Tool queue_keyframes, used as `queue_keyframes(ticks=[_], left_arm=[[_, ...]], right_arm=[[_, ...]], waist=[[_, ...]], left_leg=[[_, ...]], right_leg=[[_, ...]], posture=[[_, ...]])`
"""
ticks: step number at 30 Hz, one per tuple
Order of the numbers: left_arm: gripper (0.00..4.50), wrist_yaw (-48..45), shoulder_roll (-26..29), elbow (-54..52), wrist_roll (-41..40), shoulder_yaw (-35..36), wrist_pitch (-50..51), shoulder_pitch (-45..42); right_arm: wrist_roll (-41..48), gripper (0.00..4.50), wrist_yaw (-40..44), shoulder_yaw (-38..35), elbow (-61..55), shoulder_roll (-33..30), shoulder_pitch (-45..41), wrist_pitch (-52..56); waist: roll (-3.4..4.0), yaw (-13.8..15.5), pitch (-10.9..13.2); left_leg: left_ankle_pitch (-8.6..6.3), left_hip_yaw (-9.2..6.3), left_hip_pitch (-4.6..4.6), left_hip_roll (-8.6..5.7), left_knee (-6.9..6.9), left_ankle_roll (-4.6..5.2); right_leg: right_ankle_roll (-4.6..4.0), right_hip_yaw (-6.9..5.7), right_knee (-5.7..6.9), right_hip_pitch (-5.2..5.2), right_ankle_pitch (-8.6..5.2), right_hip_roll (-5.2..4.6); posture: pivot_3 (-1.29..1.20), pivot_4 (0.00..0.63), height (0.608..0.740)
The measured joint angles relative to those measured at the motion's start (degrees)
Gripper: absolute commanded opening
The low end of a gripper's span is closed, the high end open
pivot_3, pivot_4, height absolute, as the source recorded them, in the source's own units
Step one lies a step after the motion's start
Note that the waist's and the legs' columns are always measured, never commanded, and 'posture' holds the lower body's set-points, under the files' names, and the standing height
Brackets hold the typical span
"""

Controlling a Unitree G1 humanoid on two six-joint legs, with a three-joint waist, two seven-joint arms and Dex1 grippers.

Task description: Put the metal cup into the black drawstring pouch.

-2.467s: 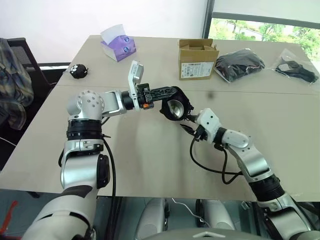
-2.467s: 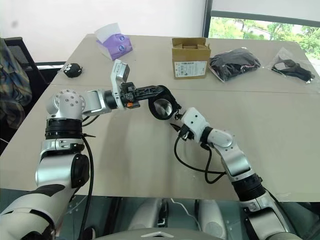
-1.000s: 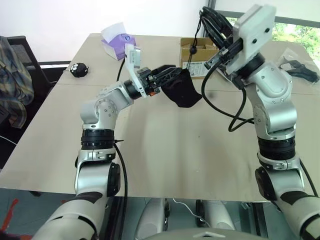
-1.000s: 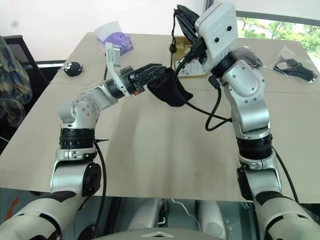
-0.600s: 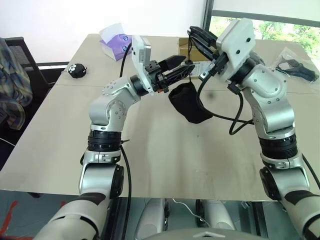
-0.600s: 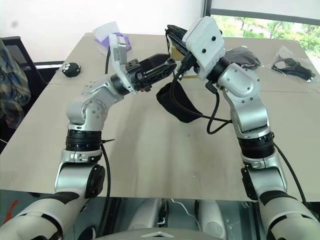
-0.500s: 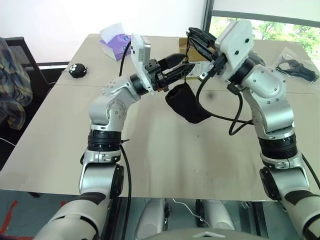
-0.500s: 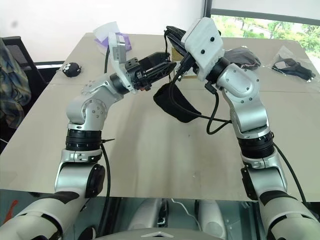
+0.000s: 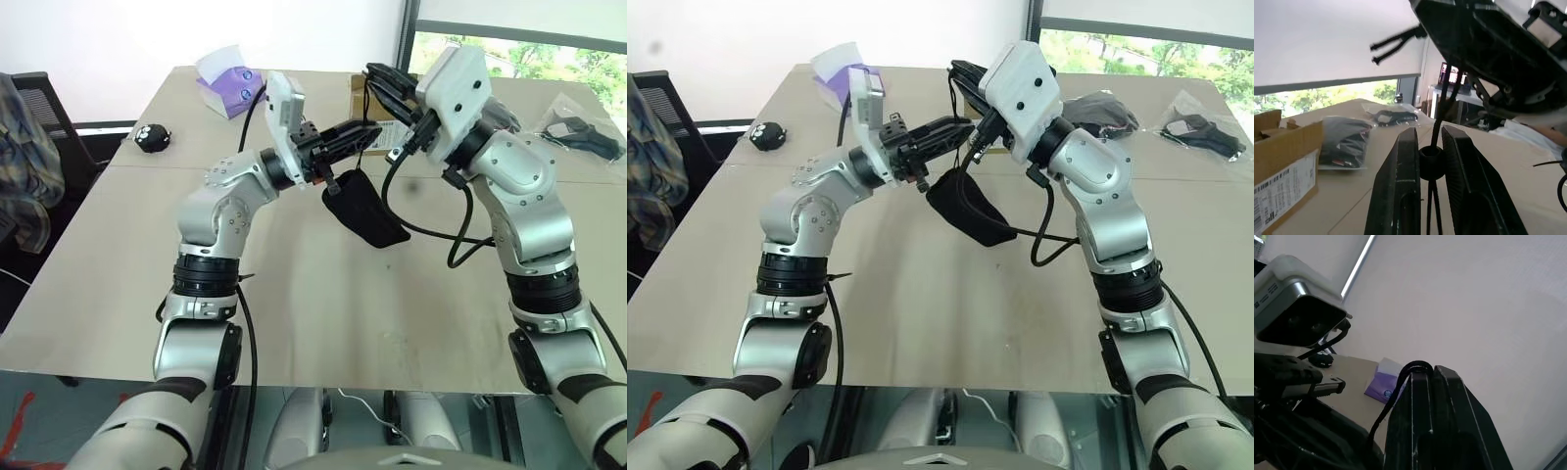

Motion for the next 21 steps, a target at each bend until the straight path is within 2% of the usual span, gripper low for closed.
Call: queue_keyframes(ticks=[5, 8, 10, 11, 15, 16, 19, 21], left_arm=[[0.16, 0.5, 1.0, 0.3, 4.4, -3.2, -1.5, 1.0], [0.16, 0.9, 2.2, 0.7, 9.9, -5.4, -9.0, 1.4], [1.21, 1.2, 2.4, 1.0, 11.4, -6.0, -11.7, 1.7], [1.40, 0.9, 2.4, 0.9, 11.5, -6.0, -12.1, 1.8], [3.17, 0.6, 1.2, 2.8, 11.4, -6.2, -12.0, 4.9], [3.17, 0.6, 1.1, 2.8, 11.3, -6.0, -12.1, 4.9], [3.17, 0.6, 1.1, -2.1, 7.7, -2.8, -11.4, 4.5], [3.21, 0.6, 2.8, -6.8, 4.9, -1.0, -8.9, 5.4]], right_arm=[[-2.3, 0.00, -9.6, -6.1, 1.8, 2.9, -6.9, -9.2], [-6.7, 0.00, -14.6, -7.8, 4.4, 1.6, -8.3, -14.7], [-8.9, 0.00, -16.5, -8.1, 6.3, 0.5, -8.3, -16.1], [-9.1, 0.00, -16.7, -8.1, 6.6, 0.2, -8.3, -16.1], [-4.7, 0.00, -13.0, -9.2, 4.7, -1.3, -4.3, -14.3], [-4.2, 0.00, -12.6, -9.2, 4.4, -1.3, -3.6, -14.0], [1.0, 0.00, -8.3, -9.1, 0.2, -2.3, 6.1, -8.2], [3.2, 0.60, -5.7, -9.1, -1.6, -4.0, 13.4, -4.8]], waist=[[0.04, 0.0, 0.0], [0.03, 0.1, 0.0], [0.03, 0.1, 0.0], [0.04, 0.1, 0.0], [0.03, 0.0, 0.0], [0.03, 0.0, 0.0], [-0.02, 0.1, 0.0], [-0.01, 0.1, 0.0]], left_leg=[[0.00, -0.01, -0.01, 0.01, -0.01, -0.01], [0.00, 0.03, -0.01, -0.02, -0.02, -0.01], [0.01, 0.09, -0.01, -0.03, -0.02, -0.01], [0.00, 0.10, 0.00, -0.02, -0.01, -0.01], [0.00, 0.03, -0.05, 0.04, -0.02, 0.00], [0.00, 0.02, -0.05, 0.04, -0.02, 0.00], [-0.01, -0.02, -0.13, 0.07, -0.02, 0.02], [-0.02, -0.02, -0.19, 0.06, -0.02, 0.04]], right_leg=[[0.00, 0.00, 0.01, -0.04, 0.00, 0.02], [0.00, 0.01, -0.01, -0.02, 0.00, 0.00], [0.00, 0.06, 0.00, -0.03, 0.00, -0.02], [0.00, 0.07, 0.00, -0.03, 0.00, -0.02], [0.00, 0.01, 0.00, -0.05, 0.00, 0.02], [0.00, 0.00, 0.00, -0.05, 0.00, 0.03], [0.00, -0.02, -0.05, -0.06, 0.00, -0.01], [0.00, -0.03, -0.11, -0.07, 0.00, -0.03]], posture=[[0.00, 0.150, 0.710], [0.00, 0.150, 0.710], [0.00, 0.150, 0.710], [0.00, 0.150, 0.710], [0.00, 0.150, 0.710], [0.00, 0.150, 0.710], [0.00, 0.150, 0.710], [0.00, 0.150, 0.710]])
